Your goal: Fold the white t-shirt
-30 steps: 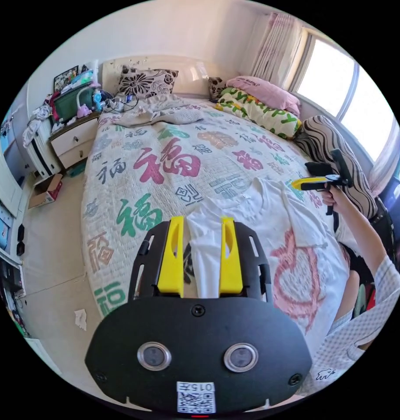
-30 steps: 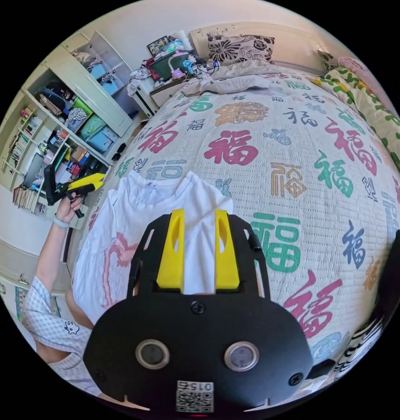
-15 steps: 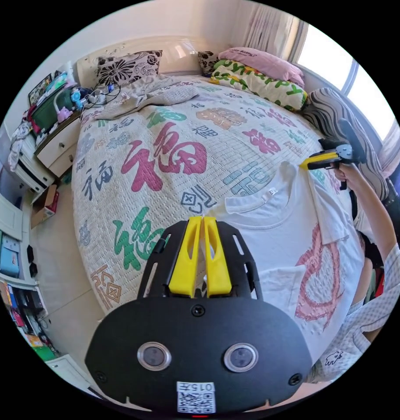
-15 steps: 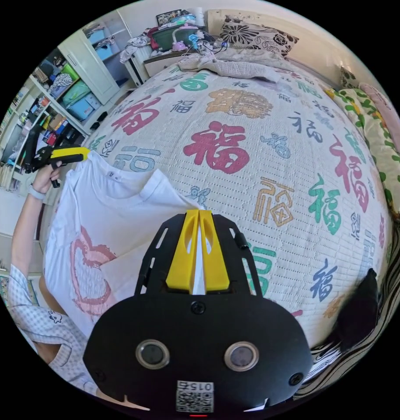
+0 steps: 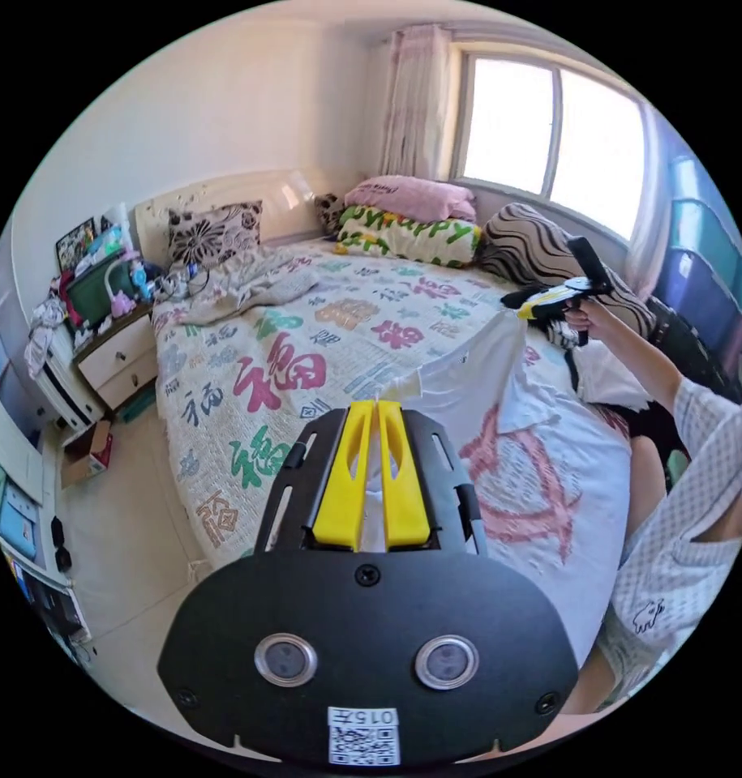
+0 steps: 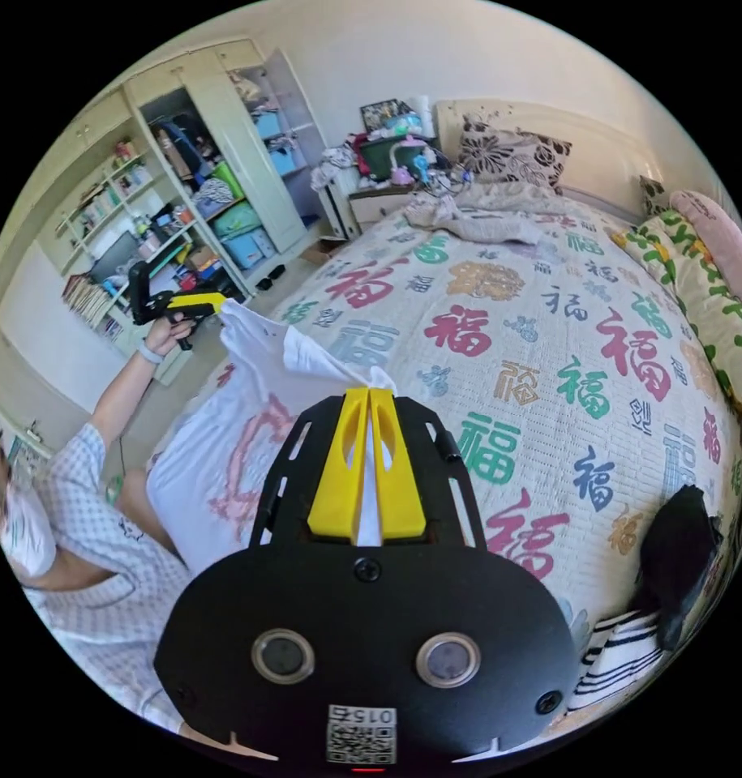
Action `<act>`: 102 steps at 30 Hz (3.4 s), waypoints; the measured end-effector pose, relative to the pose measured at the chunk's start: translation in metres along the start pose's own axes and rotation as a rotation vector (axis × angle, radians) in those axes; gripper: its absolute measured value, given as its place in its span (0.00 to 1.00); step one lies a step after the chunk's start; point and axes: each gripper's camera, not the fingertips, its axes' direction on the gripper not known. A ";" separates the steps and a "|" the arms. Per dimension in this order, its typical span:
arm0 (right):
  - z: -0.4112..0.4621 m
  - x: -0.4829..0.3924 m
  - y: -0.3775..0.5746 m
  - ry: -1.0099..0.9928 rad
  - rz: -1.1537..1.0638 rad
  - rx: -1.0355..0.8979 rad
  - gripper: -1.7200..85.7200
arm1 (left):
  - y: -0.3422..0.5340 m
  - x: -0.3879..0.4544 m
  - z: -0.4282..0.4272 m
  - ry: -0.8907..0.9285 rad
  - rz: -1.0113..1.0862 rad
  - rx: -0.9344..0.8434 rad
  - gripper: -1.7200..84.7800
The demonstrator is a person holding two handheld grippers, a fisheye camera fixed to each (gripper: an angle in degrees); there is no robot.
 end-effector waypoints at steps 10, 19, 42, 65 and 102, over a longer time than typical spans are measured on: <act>-0.031 -0.134 0.232 -0.138 -0.061 -0.188 0.01 | 0.178 0.250 -0.109 -0.023 0.224 -0.114 0.02; 0.000 -0.165 0.338 -0.073 0.010 -0.272 0.01 | 0.259 0.350 -0.096 0.002 0.248 -0.294 0.02; 0.014 -0.039 0.292 -0.032 0.479 -0.012 0.15 | 0.255 0.098 -0.120 0.019 -0.626 -0.081 0.16; 0.065 -0.101 0.301 0.136 0.322 -0.010 0.09 | 0.314 0.130 -0.161 0.059 -0.611 -0.078 0.14; 0.355 -0.350 0.092 -0.267 -0.011 -0.356 0.08 | 0.437 0.228 -0.196 -0.032 -0.800 0.128 0.01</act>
